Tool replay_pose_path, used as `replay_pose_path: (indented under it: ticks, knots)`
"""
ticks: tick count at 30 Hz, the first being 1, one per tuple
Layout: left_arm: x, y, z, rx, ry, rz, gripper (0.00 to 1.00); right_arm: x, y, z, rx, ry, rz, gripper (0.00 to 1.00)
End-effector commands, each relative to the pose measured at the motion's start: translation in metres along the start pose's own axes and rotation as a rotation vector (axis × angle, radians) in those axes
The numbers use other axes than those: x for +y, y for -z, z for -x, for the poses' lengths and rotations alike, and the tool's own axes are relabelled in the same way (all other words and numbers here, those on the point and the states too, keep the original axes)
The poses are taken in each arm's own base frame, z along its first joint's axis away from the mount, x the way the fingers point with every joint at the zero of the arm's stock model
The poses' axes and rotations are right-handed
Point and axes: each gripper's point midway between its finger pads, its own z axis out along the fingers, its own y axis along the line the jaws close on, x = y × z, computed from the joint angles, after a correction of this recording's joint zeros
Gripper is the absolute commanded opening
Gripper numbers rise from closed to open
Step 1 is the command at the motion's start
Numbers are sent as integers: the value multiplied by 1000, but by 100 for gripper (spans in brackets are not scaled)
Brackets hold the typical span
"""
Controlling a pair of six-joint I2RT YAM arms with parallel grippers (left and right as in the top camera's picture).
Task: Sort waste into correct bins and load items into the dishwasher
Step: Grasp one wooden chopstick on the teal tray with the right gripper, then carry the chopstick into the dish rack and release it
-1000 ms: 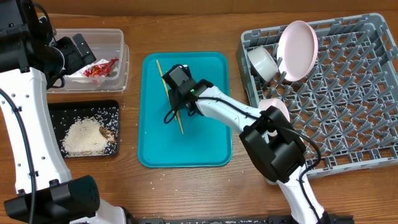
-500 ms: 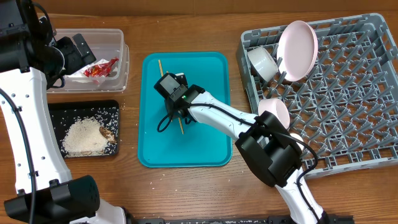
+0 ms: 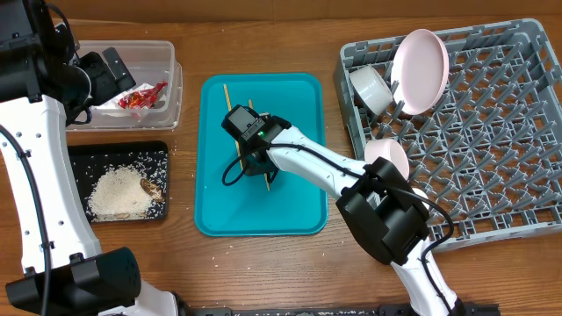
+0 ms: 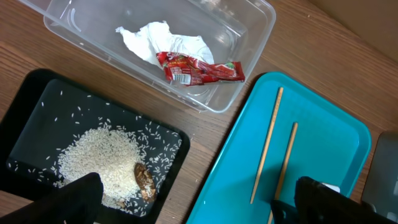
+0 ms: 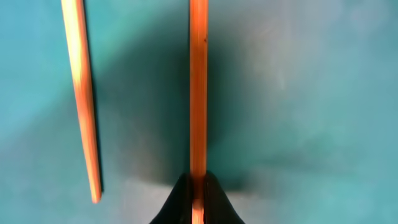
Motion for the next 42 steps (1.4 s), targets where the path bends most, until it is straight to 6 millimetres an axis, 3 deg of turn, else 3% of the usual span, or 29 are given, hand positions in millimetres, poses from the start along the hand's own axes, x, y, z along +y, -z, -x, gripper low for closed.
replay_pose_path:
  ticks: [1,6,12,15,20,24,27,30,37,38,41,42]
  knots:
    - [-2,6,5,-21,-10,-12,100,-9,-18,-27,139,-19,-1,4]
    - [-2,6,5,-21,-10,-12,100,-17,28,4,71,-47,27,4]
    - [-2,6,5,-21,-10,-12,100,-47,119,40,-79,-123,66,4]
    - [-2,6,5,-21,-10,-12,100,-74,176,51,-172,-180,99,4]
    - [-2,6,5,-21,-10,-12,100,-147,254,52,-318,-314,49,4]
    - [-2,6,5,-21,-10,-12,100,-235,293,42,-412,-476,-129,4]
    - [-2,6,5,-21,-10,-12,100,-308,291,26,-371,-647,-227,4]
    - [-2,6,5,-21,-10,-12,100,-345,269,13,-315,-736,-270,4]
    - [-2,6,5,-21,-10,-12,100,-380,195,-23,-185,-843,-272,4]
    - [-2,6,5,-21,-10,-12,100,-382,172,-33,-158,-862,-250,4]
    - [-2,6,5,-21,-10,-12,100,-382,152,-42,-136,-874,-237,5]
    - [-2,6,5,-21,-10,-12,100,-382,150,-44,-132,-875,-238,12]
